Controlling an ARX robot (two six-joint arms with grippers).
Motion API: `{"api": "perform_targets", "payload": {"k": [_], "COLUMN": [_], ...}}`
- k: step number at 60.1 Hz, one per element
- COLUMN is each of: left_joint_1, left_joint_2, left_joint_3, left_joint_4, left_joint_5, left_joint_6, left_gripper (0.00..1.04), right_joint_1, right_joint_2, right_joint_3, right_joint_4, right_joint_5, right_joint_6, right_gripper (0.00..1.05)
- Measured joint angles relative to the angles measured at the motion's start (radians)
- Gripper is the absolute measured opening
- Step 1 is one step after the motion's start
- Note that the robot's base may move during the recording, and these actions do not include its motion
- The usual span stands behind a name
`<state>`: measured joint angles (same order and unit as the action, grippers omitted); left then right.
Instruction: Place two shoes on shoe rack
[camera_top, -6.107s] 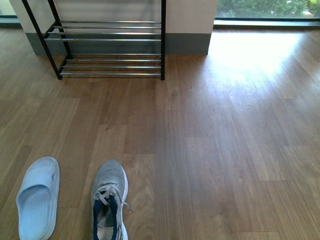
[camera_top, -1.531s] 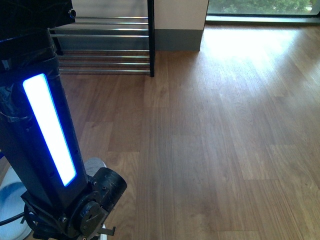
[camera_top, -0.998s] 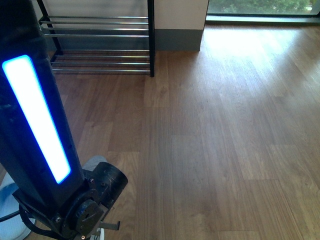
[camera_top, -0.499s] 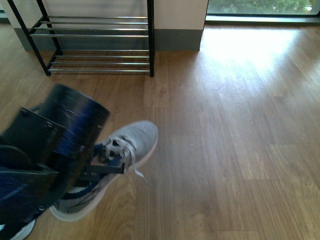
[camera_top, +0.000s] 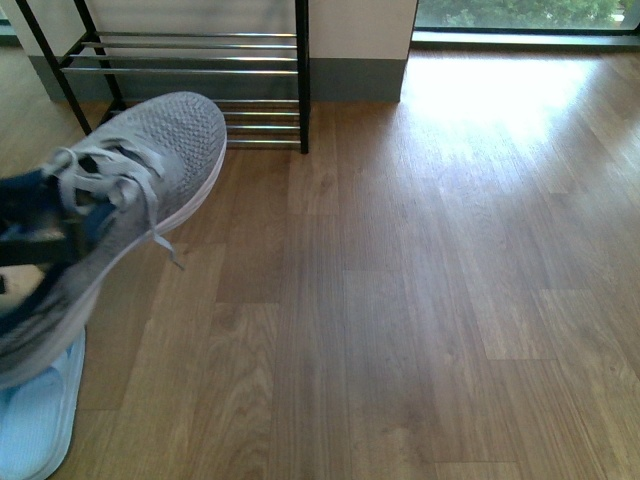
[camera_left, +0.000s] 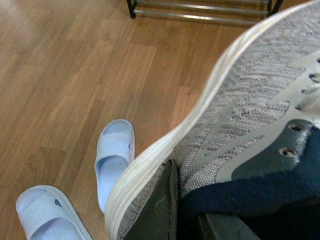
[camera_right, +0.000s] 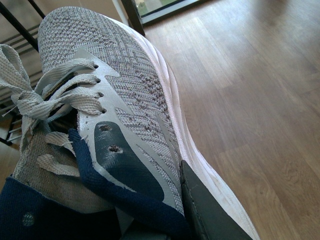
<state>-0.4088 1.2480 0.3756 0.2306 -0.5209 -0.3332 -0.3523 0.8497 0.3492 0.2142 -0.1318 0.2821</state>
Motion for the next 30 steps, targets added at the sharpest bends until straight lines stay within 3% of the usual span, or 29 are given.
{"api": "perform_targets", "payload": {"k": [18, 30], "left_joint_1": [0.065, 0.074], "left_joint_2": [-0.600, -0.681], "left_joint_3": [-0.053, -0.053], "left_joint_4": [-0.346, -0.375], "left_joint_5": [0.017, 0.022], "left_joint_6": [0.016, 0.019], "left_gripper": [0.02, 0.02], "right_joint_1": [0.000, 0.000], "right_joint_2": [0.000, 0.000], "right_joint_3": [0.000, 0.000], "right_joint_4": [0.000, 0.000], "right_joint_5": [0.000, 0.000], "right_joint_6": [0.000, 0.000], "right_gripper": [0.01, 0.01]}}
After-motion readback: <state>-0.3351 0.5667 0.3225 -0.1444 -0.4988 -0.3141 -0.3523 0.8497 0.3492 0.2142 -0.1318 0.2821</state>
